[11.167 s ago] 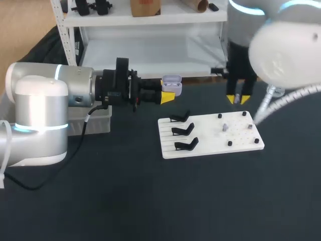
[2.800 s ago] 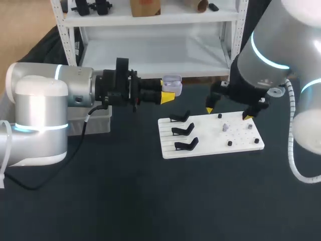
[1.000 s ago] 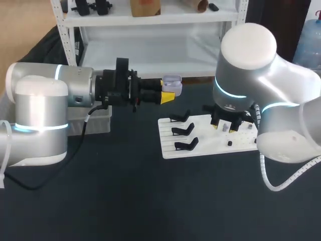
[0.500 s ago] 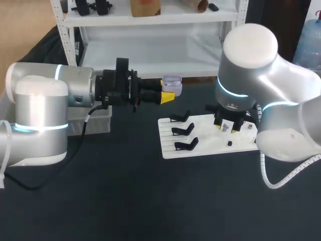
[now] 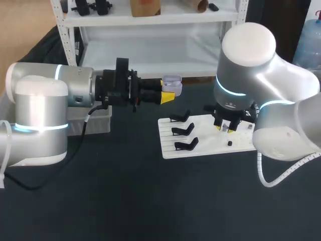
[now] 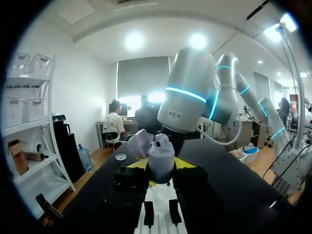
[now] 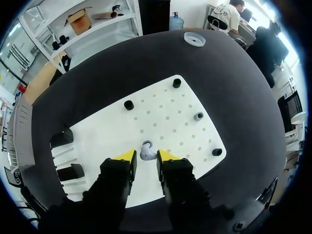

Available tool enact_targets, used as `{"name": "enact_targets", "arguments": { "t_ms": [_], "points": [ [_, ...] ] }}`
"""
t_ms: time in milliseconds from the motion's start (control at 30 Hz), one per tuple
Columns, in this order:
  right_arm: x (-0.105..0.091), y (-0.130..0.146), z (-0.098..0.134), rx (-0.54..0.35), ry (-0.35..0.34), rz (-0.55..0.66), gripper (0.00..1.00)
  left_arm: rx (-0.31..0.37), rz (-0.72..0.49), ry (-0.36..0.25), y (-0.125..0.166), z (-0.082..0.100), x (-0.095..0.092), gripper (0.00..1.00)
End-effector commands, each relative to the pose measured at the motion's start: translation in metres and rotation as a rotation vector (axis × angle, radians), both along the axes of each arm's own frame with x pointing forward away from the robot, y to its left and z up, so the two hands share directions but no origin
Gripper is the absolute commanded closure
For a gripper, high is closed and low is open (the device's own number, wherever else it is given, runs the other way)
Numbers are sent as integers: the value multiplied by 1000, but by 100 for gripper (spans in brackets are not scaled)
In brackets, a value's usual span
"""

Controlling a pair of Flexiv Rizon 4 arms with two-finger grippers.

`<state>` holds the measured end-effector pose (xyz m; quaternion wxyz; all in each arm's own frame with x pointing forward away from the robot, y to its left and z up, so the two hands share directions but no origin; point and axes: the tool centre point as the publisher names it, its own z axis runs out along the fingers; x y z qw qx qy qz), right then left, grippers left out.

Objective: Pick up each earbud case from the left stands, insert the matching earbuds, close the lid, and place the case in the box.

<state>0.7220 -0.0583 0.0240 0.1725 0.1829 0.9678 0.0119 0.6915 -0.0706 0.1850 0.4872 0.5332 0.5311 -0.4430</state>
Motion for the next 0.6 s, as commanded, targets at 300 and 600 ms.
{"name": "enact_targets", "arguments": {
  "t_ms": [300, 600],
  "points": [
    [1, -3, -3, -12, 10, -12, 73, -2, 0, -1, 0, 0, 0, 100],
    [5, -3, -4, -12, 10, -22, 85, -2, 0, -1, 0, 0, 0, 100]
  ]
}}
